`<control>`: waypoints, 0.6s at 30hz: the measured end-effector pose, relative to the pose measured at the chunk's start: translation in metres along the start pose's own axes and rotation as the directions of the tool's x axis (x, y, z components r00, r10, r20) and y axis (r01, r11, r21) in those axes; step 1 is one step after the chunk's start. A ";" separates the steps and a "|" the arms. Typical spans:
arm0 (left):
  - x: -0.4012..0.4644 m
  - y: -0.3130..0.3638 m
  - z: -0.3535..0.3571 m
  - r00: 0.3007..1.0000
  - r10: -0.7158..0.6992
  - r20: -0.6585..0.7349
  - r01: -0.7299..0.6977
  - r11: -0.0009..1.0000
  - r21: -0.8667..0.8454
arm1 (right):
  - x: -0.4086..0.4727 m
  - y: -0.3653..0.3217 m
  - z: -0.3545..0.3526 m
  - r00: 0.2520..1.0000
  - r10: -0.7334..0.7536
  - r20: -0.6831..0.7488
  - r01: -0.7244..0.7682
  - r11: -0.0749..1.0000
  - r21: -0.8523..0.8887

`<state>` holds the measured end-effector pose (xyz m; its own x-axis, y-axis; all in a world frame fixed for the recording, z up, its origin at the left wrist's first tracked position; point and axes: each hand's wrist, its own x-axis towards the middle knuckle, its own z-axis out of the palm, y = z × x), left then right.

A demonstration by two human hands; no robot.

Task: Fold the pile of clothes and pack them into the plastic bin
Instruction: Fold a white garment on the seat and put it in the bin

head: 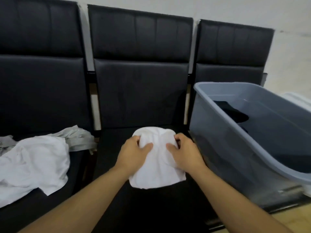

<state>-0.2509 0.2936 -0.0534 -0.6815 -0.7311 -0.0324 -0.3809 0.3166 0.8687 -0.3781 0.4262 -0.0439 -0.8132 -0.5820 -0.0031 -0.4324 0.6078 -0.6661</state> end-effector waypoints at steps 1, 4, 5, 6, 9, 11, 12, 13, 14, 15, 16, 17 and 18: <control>0.001 0.022 0.002 0.999 0.040 -0.006 -0.040 0.999 -0.017 | 0.001 -0.004 -0.020 0.999 -0.019 -0.031 0.019 1.000 0.008; 0.004 0.085 0.016 0.990 0.138 -0.004 -0.138 0.988 -0.066 | 0.005 -0.009 -0.088 0.989 -0.069 -0.128 0.068 0.998 -0.011; 0.004 0.107 0.024 0.985 0.174 0.007 -0.172 0.981 -0.090 | 0.007 -0.006 -0.112 0.982 -0.085 -0.170 0.083 0.996 -0.019; 0.004 0.129 0.032 0.978 0.210 0.018 -0.207 0.972 -0.113 | 0.009 -0.002 -0.135 0.973 -0.094 -0.210 0.092 0.996 -0.020; 0.005 0.195 0.063 0.959 0.279 0.036 -0.273 0.953 -0.128 | 0.018 0.015 -0.203 0.955 -0.082 -0.284 0.075 0.997 -0.032; 0.007 0.237 0.086 0.949 0.308 0.065 -0.300 0.948 -0.108 | 0.022 0.028 -0.239 0.947 -0.075 -0.313 0.066 0.997 -0.042; 0.007 0.255 0.097 0.944 0.318 0.084 -0.308 0.945 -0.113 | 0.023 0.033 -0.255 0.938 -0.081 -0.337 0.067 0.996 -0.051; 0.009 0.271 0.109 0.940 0.327 0.098 -0.314 0.941 -0.125 | 0.024 0.039 -0.270 0.924 -0.090 -0.371 0.071 0.995 -0.065; 0.009 0.285 0.120 0.936 0.334 0.111 -0.319 0.938 -0.132 | 0.026 0.045 -0.283 0.909 -0.093 -0.407 0.069 0.995 -0.072; 0.009 0.297 0.130 0.933 0.338 0.125 -0.321 0.937 -0.135 | 0.026 0.051 -0.296 0.898 -0.083 -0.432 0.061 0.996 -0.066; 0.009 0.304 0.141 0.935 0.325 0.142 -0.306 0.942 -0.140 | 0.027 0.057 -0.306 0.895 -0.067 -0.441 0.048 0.997 -0.052; 0.011 0.309 0.153 0.939 0.302 0.166 -0.279 0.949 -0.148 | 0.028 0.064 -0.315 0.899 -0.048 -0.436 0.032 0.999 -0.044; 0.011 0.311 0.164 0.942 0.271 0.198 -0.245 0.958 -0.149 | 0.030 0.072 -0.321 0.905 -0.029 -0.424 0.008 0.999 -0.053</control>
<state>-0.4790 0.4830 0.1355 -0.8687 -0.4834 0.1076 -0.1051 0.3922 0.9138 -0.5583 0.6260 0.1477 -0.8885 -0.3160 0.3327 -0.4586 0.6309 -0.6258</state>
